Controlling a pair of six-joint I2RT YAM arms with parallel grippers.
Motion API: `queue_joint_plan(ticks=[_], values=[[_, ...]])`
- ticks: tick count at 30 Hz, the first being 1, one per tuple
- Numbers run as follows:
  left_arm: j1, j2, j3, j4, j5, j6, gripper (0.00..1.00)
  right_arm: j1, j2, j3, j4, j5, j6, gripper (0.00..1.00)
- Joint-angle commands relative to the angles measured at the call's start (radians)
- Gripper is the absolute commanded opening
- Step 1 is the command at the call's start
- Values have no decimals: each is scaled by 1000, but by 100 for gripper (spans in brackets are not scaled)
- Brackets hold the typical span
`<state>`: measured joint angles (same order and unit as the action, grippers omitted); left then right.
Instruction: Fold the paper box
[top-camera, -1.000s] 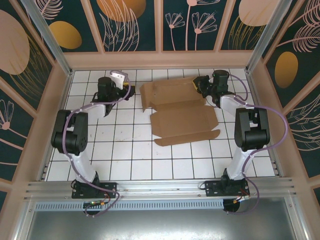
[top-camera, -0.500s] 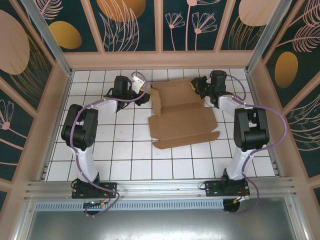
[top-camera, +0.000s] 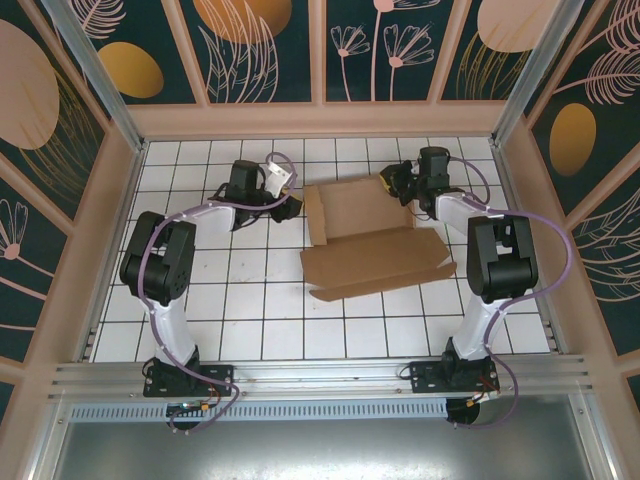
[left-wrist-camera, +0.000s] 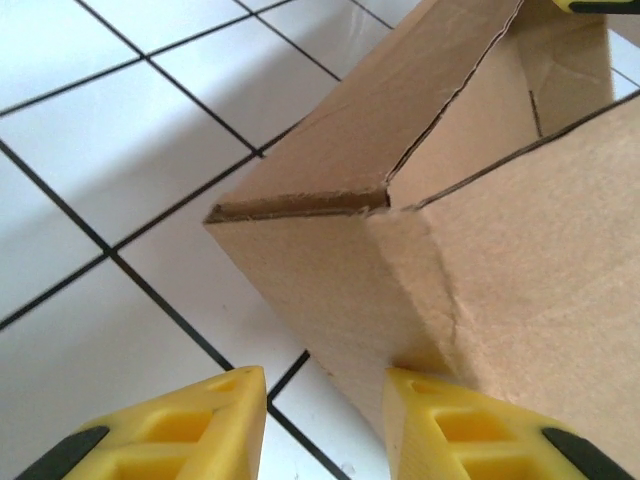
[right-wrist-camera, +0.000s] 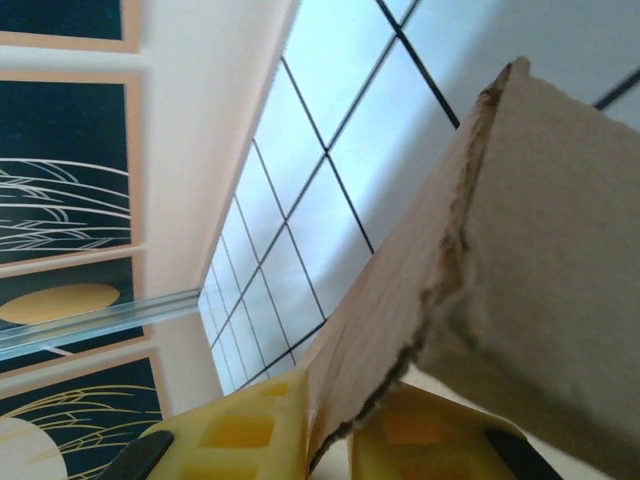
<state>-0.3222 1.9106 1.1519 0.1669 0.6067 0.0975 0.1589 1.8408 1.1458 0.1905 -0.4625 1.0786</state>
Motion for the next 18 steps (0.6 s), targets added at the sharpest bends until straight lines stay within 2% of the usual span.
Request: queue_joint_plan(ticks=[1, 9, 18], values=[[-8, -62, -18, -1, -32, -10, 37, 11, -32, -21, -51, 22, -9, 17], [-9, -96, -33, -13, 14, -60, 39, 10, -53, -43, -20, 27, 6, 15], [-14, -105, -57, -35, 160, -111, 40, 10, -59, -44, -6, 28, 18, 15]])
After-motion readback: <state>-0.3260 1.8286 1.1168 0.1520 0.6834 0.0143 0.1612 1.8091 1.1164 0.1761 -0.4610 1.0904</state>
